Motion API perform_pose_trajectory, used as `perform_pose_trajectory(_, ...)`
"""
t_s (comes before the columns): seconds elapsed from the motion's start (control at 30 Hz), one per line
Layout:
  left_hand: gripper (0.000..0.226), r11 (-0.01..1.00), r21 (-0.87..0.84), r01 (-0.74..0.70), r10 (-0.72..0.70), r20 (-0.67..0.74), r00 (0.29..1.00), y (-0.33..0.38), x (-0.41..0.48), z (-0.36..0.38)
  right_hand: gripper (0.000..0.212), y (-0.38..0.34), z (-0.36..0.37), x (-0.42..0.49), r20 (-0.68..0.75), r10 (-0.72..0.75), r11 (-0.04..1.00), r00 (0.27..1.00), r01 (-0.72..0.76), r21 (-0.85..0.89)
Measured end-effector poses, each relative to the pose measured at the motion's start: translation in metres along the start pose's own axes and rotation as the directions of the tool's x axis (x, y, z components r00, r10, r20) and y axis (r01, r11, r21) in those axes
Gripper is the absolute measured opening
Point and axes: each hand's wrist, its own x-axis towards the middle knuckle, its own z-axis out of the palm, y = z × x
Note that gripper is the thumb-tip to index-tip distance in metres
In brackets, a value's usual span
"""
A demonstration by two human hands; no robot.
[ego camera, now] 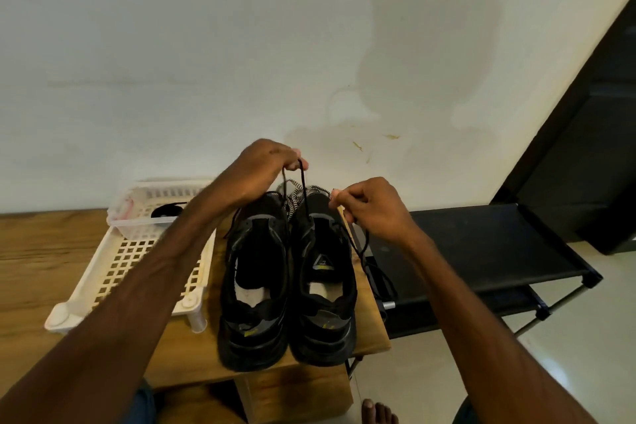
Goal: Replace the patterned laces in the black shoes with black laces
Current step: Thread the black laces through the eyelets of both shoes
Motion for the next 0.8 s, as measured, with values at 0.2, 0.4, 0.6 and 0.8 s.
perform_pose_trajectory(0.2, 0.035, 0.951, -0.292, -0.098, 0.068, -0.112, 0.991, 0.083, -0.02, -0.036, 0.039, -0.064, -0.033, -0.006, -0.147, -0.052, 0.967, 0.988, 0.087, 0.241)
perform_pose_trajectory(0.4, 0.029, 0.943, -0.302, -0.138, 0.074, -0.213, 0.974, 0.172, -0.014, -0.072, 0.028, -0.163, -0.104, 0.003, -0.285, -0.22, 0.935, 0.933, 0.285, 0.211)
perform_pose_trajectory(0.6, 0.024, 0.928, -0.333, -0.169, 0.087, -0.246, 0.965, 0.241, -0.008, -0.098, 0.022, -0.238, -0.166, 0.006, -0.413, -0.298, 0.892, 0.861, 0.405, 0.202)
perform_pose_trajectory(0.8, 0.026, 0.926, -0.291, -0.239, 0.155, -0.282, 0.947, 0.289, -0.004, -0.121, 0.019, -0.305, -0.201, 0.007, -0.542, -0.28, 0.826, 0.792, 0.487, 0.284)
